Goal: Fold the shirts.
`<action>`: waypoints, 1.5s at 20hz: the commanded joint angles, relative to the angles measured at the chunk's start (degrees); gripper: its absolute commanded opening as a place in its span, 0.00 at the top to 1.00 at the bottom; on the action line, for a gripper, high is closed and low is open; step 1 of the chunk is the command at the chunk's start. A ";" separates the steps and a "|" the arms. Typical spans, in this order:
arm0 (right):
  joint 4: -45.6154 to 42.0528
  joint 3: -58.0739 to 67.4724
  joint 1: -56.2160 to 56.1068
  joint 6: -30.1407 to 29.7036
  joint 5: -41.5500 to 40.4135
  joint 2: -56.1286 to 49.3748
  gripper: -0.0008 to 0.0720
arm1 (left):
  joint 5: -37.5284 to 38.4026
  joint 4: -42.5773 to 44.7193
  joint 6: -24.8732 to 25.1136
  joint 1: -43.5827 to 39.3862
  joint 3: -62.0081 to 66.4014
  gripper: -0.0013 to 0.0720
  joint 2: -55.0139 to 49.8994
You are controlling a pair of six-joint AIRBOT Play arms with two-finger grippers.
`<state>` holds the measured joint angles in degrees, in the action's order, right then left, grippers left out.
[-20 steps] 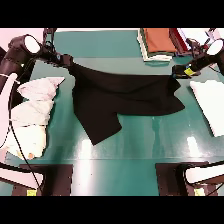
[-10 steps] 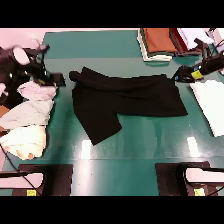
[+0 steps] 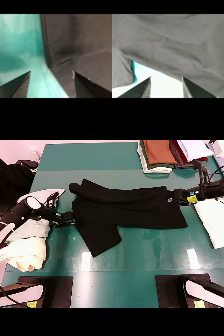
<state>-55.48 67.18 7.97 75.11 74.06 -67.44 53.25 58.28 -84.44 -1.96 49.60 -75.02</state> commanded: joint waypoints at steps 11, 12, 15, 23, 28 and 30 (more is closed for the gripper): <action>-4.94 -4.24 10.60 -0.04 4.35 1.62 0.40 | -4.94 -3.89 2.01 -6.45 3.21 0.95 1.75; -5.62 -6.80 13.68 -0.04 4.59 1.73 0.40 | -4.66 -3.41 2.03 -6.45 4.57 0.95 2.38; -5.97 -16.31 25.66 -0.04 2.29 1.70 0.30 | -4.28 -2.91 2.47 -6.45 7.26 0.95 3.56; 1.53 -28.39 37.86 -5.18 -10.27 0.59 0.38 | -4.20 -2.99 2.38 -6.47 7.48 0.95 3.52; 3.41 -21.92 28.57 -5.07 -12.57 -9.60 0.39 | -3.56 -3.04 2.36 -6.47 7.48 0.95 3.50; 3.67 -19.43 24.98 -3.98 -14.25 -12.68 0.40 | -2.78 -2.97 2.40 -6.47 7.48 0.95 3.50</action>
<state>-52.36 44.82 37.41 70.52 63.13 -75.50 49.60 55.24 -82.06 -8.45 57.01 -71.55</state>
